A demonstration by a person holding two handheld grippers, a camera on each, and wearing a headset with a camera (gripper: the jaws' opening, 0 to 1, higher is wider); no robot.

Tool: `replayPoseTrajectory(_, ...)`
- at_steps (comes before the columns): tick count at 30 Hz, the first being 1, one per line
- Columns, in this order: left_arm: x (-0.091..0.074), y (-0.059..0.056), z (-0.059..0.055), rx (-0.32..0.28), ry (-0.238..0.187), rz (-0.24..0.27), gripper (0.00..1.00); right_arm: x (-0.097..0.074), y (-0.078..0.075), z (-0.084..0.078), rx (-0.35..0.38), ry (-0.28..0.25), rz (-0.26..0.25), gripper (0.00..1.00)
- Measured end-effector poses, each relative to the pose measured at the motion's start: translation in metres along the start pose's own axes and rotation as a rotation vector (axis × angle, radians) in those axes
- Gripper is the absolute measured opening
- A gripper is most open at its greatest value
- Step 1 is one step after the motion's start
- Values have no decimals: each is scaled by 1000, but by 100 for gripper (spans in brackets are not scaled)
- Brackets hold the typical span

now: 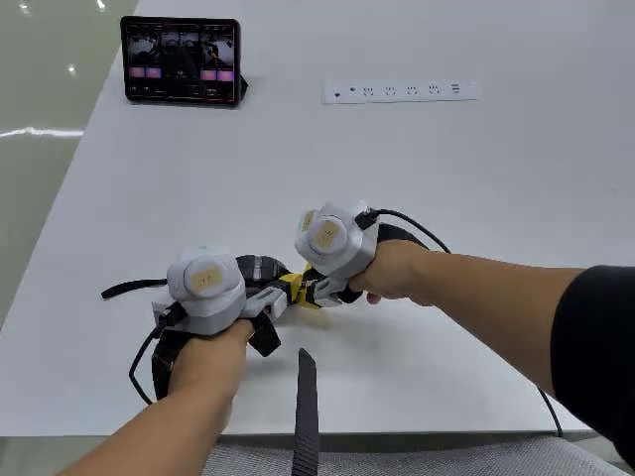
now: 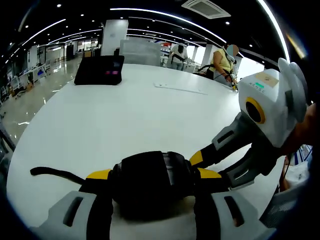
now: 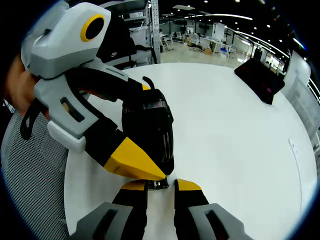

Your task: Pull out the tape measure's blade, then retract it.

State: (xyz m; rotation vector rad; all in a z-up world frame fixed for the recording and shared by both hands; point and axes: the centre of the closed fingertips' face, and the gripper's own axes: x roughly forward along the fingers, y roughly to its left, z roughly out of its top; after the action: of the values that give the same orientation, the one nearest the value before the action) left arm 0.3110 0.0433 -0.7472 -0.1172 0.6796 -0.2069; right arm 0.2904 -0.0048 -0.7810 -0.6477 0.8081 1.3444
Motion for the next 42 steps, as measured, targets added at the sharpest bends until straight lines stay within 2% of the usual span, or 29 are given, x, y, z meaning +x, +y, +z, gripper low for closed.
replayPoseTrajectory(8, -3, -1, 2, 12, 2, -20, 61, -16, 1, 0, -40, -1, -13, 17)
replayPoseTrajectory(12, -8, -3, 15, 17, -22, -34, 61, -25, 0, -1, -24, -17, -25, 16)
replayPoseTrajectory(15, -10, -5, 22, 31, -25, -50, 67, -32, -1, -2, -18, -29, -35, 17)
replayPoseTrajectory(17, -12, -8, 25, 30, -24, -75, 66, -39, -1, -3, -5, -38, -50, 18)
replayPoseTrajectory(21, -16, -11, 26, 43, -15, -102, 74, -52, -3, -4, 28, -67, -72, 21)
replayPoseTrajectory(23, -18, -12, 23, 30, 6, -127, 78, -60, -4, -10, 56, -69, -86, 24)
replayPoseTrajectory(27, -22, -12, 22, 54, 12, -148, 85, -73, -4, -22, 92, -82, -104, 27)
replayPoseTrajectory(33, -28, -11, 28, 102, 9, -190, 96, -92, -6, -34, 138, -116, -135, 29)
replayPoseTrajectory(34, -29, -12, 31, 105, 4, -209, 98, -96, -7, -37, 145, -125, -141, 29)
replayPoseTrajectory(36, -33, -16, 34, 111, -8, -253, 99, -102, -8, -41, 154, -132, -151, 30)
replayPoseTrajectory(42, -44, -14, 36, 121, 5, -304, 99, -124, -9, -62, 191, -150, -184, 34)
